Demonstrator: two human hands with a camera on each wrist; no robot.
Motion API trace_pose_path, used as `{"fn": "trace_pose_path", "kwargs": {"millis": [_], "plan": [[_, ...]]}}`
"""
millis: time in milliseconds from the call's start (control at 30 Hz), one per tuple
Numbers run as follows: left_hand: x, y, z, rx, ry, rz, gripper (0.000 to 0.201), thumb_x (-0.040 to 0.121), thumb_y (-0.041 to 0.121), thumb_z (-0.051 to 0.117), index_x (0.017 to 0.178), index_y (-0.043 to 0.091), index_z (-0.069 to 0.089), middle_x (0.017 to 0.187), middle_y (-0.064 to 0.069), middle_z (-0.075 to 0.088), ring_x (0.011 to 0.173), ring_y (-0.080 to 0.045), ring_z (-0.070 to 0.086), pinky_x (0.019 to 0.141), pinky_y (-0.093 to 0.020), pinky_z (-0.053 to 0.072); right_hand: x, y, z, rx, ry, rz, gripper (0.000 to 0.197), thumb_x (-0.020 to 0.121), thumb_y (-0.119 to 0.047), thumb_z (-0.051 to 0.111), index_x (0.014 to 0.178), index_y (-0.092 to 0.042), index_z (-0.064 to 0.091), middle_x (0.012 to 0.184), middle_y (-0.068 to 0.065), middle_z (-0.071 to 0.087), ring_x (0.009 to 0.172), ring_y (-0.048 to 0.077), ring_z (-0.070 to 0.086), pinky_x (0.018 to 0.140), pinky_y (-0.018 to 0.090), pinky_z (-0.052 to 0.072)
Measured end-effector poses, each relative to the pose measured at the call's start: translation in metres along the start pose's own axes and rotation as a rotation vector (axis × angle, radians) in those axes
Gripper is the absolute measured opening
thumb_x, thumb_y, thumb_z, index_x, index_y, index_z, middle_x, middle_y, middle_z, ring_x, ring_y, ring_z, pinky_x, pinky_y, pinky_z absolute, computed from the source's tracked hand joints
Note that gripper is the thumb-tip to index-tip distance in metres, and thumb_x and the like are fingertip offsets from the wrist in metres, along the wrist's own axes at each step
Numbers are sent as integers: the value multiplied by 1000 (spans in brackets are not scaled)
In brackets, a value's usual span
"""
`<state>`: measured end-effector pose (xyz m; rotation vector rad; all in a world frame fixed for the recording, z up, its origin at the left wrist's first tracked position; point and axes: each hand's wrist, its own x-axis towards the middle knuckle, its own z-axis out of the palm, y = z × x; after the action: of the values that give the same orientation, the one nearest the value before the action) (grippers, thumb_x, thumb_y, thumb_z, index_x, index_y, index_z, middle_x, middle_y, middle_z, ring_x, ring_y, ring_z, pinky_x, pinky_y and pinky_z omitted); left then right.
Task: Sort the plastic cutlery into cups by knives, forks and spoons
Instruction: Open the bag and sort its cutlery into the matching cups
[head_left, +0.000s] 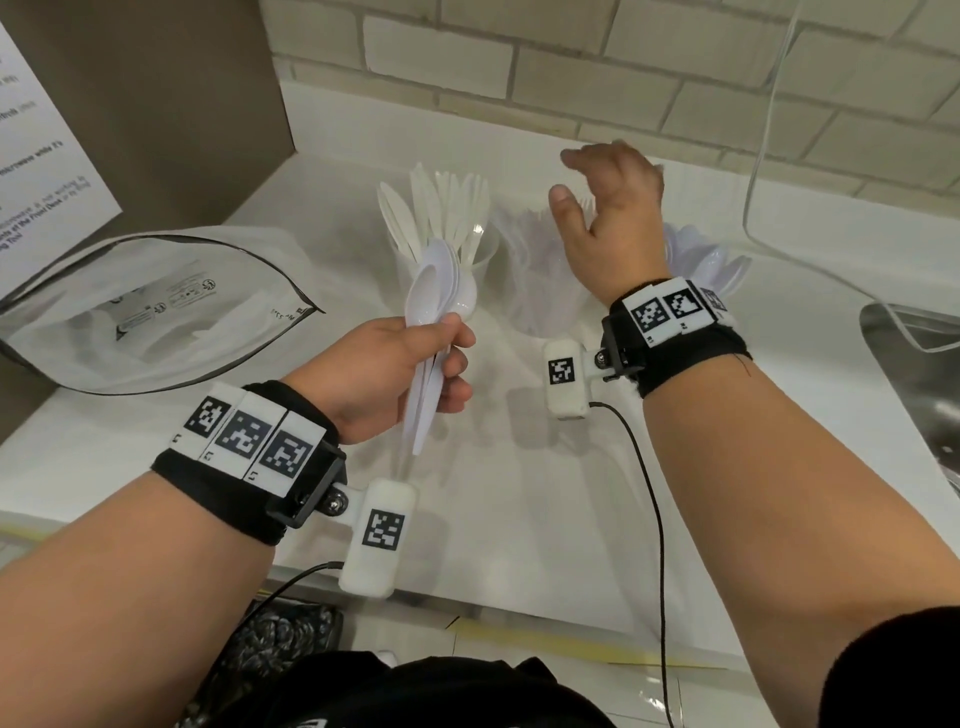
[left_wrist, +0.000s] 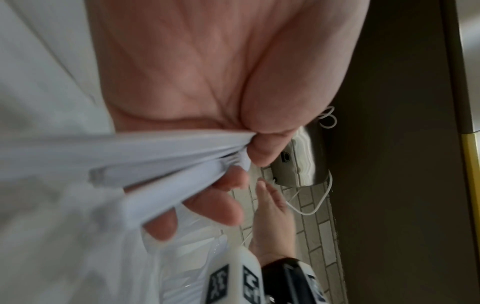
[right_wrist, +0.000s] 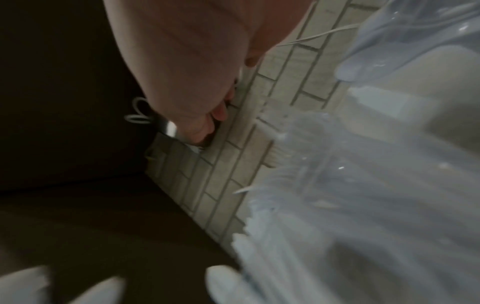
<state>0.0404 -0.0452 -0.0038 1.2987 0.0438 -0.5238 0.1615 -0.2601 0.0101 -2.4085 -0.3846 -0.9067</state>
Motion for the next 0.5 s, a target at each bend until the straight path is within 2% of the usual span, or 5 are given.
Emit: {"fn": "trace_pose_path", "kwargs": {"millis": [67, 133, 233, 367, 500], "plan": [[1, 1, 1, -22, -49, -8, 26, 95, 30, 50, 103, 8, 61, 72, -2, 52, 64, -22, 59, 85, -48, 53, -6, -20, -9, 130, 71, -9, 26, 91, -28, 54, 106, -13, 70, 107, 2, 64, 104, 20, 56, 96, 37, 43], [2, 2, 4, -42, -86, -15, 34, 89, 33, 52, 112, 9, 61, 75, -1, 53, 65, -21, 61, 82, -48, 55, -16, -45, -18, 300, -115, 125, 24, 93, -32, 54, 95, -15, 70, 92, -2, 68, 77, 12, 59, 74, 32, 50], [6, 2, 7, -60, -126, -20, 43, 84, 36, 53, 119, 12, 60, 78, 0, 54, 66, -18, 59, 72, -41, 58, -33, -69, -24, 504, -459, 374, 26, 95, -36, 52, 100, -14, 66, 80, 0, 70, 50, 14, 57, 48, 25, 42], [10, -3, 13, -43, -73, -21, 36, 93, 32, 49, 118, 8, 60, 83, -3, 58, 64, -18, 63, 65, -38, 58, -47, -73, -25, 808, -595, 623, 28, 97, -10, 50, 124, -8, 57, 60, -3, 63, 51, 17, 54, 42, 23, 36], [11, -4, 15, -36, -94, -36, 33, 98, 28, 45, 108, 3, 63, 89, -9, 70, 72, -23, 70, 69, -42, 60, -44, -72, -34, 1082, -594, 789, 25, 101, -6, 39, 115, -2, 59, 72, 11, 52, 51, 16, 45, 43, 23, 43]]}}
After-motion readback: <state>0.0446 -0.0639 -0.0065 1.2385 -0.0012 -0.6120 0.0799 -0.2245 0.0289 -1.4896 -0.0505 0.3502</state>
